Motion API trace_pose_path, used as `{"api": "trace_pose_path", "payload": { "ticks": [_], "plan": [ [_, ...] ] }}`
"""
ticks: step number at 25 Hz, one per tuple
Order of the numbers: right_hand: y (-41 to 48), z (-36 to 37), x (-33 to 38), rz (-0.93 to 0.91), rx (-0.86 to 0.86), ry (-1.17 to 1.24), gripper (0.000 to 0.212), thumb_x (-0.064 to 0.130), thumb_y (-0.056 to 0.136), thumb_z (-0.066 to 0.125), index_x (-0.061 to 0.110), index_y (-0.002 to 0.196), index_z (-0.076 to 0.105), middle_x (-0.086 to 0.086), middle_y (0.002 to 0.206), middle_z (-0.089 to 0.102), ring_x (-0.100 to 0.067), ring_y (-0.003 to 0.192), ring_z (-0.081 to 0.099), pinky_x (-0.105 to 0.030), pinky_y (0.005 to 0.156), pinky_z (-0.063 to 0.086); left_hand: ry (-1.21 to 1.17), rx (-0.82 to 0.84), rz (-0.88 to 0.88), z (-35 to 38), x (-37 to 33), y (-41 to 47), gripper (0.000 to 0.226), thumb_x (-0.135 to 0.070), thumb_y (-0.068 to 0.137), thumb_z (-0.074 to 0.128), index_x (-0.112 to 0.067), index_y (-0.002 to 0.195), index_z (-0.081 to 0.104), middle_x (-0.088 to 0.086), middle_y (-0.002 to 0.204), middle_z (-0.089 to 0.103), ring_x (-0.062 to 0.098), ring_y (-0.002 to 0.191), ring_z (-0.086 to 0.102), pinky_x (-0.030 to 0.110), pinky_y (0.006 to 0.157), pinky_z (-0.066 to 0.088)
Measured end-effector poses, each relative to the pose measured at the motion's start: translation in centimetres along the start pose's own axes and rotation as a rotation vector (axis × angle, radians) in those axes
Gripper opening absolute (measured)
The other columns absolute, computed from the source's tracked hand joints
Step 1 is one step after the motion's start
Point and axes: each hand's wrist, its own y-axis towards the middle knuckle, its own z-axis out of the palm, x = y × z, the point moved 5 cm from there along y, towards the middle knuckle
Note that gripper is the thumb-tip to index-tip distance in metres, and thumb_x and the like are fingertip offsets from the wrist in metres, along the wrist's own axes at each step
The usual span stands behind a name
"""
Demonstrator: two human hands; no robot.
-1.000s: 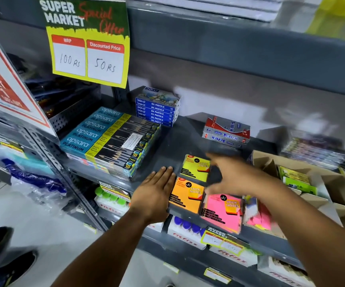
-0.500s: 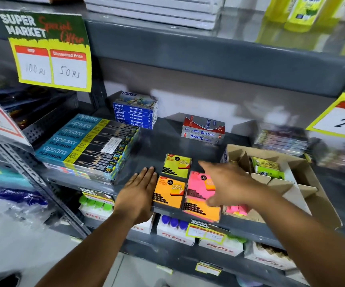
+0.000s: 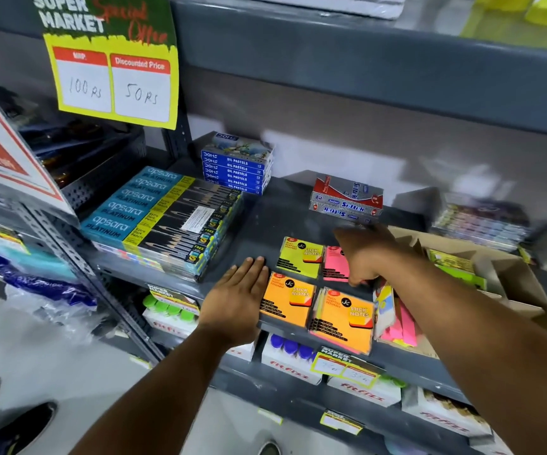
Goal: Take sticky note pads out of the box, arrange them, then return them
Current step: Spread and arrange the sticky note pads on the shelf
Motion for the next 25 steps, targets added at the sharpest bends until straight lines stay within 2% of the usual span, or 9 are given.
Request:
{"api": "trace_pose_path", "payload": {
  "ticks": [3, 6, 8, 10, 12, 15, 20, 25],
  "plan": [
    [0.4, 1.2, 0.3, 0.000, 0.014, -0.022, 0.068, 0.028, 0.050, 0.091, 0.016, 0.106, 0.056, -0.003, 0.100, 0.067, -0.027, 0.095, 0.062, -0.041, 0.081, 0.053, 0.005, 0.003, 0.000, 0.1, 0.1, 0.1, 0.094, -0.037, 0.071, 0.051, -0.008, 0.148, 0.004, 0.011, 0.158, 0.004, 0.025, 0.145, 0.003, 0.039, 0.116, 0.001],
    [-0.2, 0.7, 0.3, -0.024, -0.056, 0.022, 0.068, 0.030, 0.055, 0.088, 0.016, 0.111, 0.053, -0.005, 0.109, 0.065, -0.028, 0.102, 0.060, -0.038, 0.086, 0.050, 0.008, 0.012, -0.004, 0.1, 0.1, 0.0, 0.096, -0.036, 0.071, 0.054, -0.009, 0.148, 0.004, 0.010, 0.159, 0.003, 0.024, 0.145, 0.001, 0.038, 0.115, -0.001],
    [-1.5, -0.2, 0.2, -0.075, -0.158, 0.160, 0.068, 0.032, 0.060, 0.084, 0.017, 0.115, 0.047, -0.007, 0.112, 0.064, -0.028, 0.102, 0.059, -0.037, 0.084, 0.048, -0.003, 0.018, -0.008, 0.1, 0.1, 0.1, 0.096, -0.035, 0.072, 0.052, -0.011, 0.148, 0.000, 0.008, 0.159, -0.002, 0.021, 0.145, -0.004, 0.036, 0.115, -0.005],
    [-4.0, -0.1, 0.7, -0.131, -0.145, 0.308, 0.074, 0.045, 0.062, 0.080, 0.023, 0.122, 0.044, -0.004, 0.113, 0.064, -0.026, 0.099, 0.058, -0.035, 0.080, 0.049, -0.007, 0.011, -0.021, 0.1, 0.2, 0.2, 0.097, -0.036, 0.072, 0.052, -0.012, 0.148, -0.004, 0.005, 0.159, -0.007, 0.019, 0.144, -0.008, 0.034, 0.115, -0.007],
    [-6.7, 1.0, 1.7, -0.172, -0.029, 0.276, 0.091, 0.062, 0.057, 0.077, 0.027, 0.131, 0.038, -0.002, 0.122, 0.062, -0.026, 0.109, 0.055, -0.039, 0.089, 0.044, 0.002, 0.013, -0.026, 0.0, 0.1, 0.2, 0.100, -0.038, 0.071, 0.054, -0.012, 0.147, -0.007, 0.004, 0.159, -0.010, 0.019, 0.144, -0.010, 0.034, 0.115, -0.008],
    [-8.8, 2.4, 2.8, -0.180, 0.015, 0.141, 0.112, 0.068, 0.057, 0.075, 0.023, 0.145, 0.022, -0.002, 0.137, 0.055, -0.029, 0.126, 0.045, -0.040, 0.104, 0.030, 0.002, 0.025, -0.032, -0.3, -0.1, 0.1, 0.105, -0.038, 0.069, 0.058, -0.011, 0.148, -0.005, 0.006, 0.160, -0.006, 0.021, 0.144, -0.008, 0.035, 0.115, -0.006],
    [-8.5, 1.6, 3.1, -0.164, -0.071, 0.191, 0.104, 0.058, 0.064, 0.074, 0.021, 0.145, 0.021, -0.002, 0.127, 0.060, -0.028, 0.118, 0.051, -0.038, 0.101, 0.034, 0.011, 0.035, -0.030, -0.6, -0.2, 0.1, 0.103, -0.036, 0.070, 0.057, -0.010, 0.148, -0.004, 0.008, 0.159, -0.005, 0.022, 0.145, -0.007, 0.036, 0.115, -0.006],
    [-6.8, -1.5, 3.8, -0.142, -0.197, 0.311, 0.089, 0.059, 0.059, 0.073, 0.024, 0.132, 0.034, -0.003, 0.121, 0.061, -0.030, 0.109, 0.056, -0.039, 0.088, 0.045, 0.000, 0.026, -0.029, -0.2, -0.1, 0.1, 0.096, -0.036, 0.073, 0.047, -0.013, 0.147, -0.010, 0.003, 0.157, -0.013, 0.017, 0.143, -0.013, 0.034, 0.114, -0.009]
  ]
}}
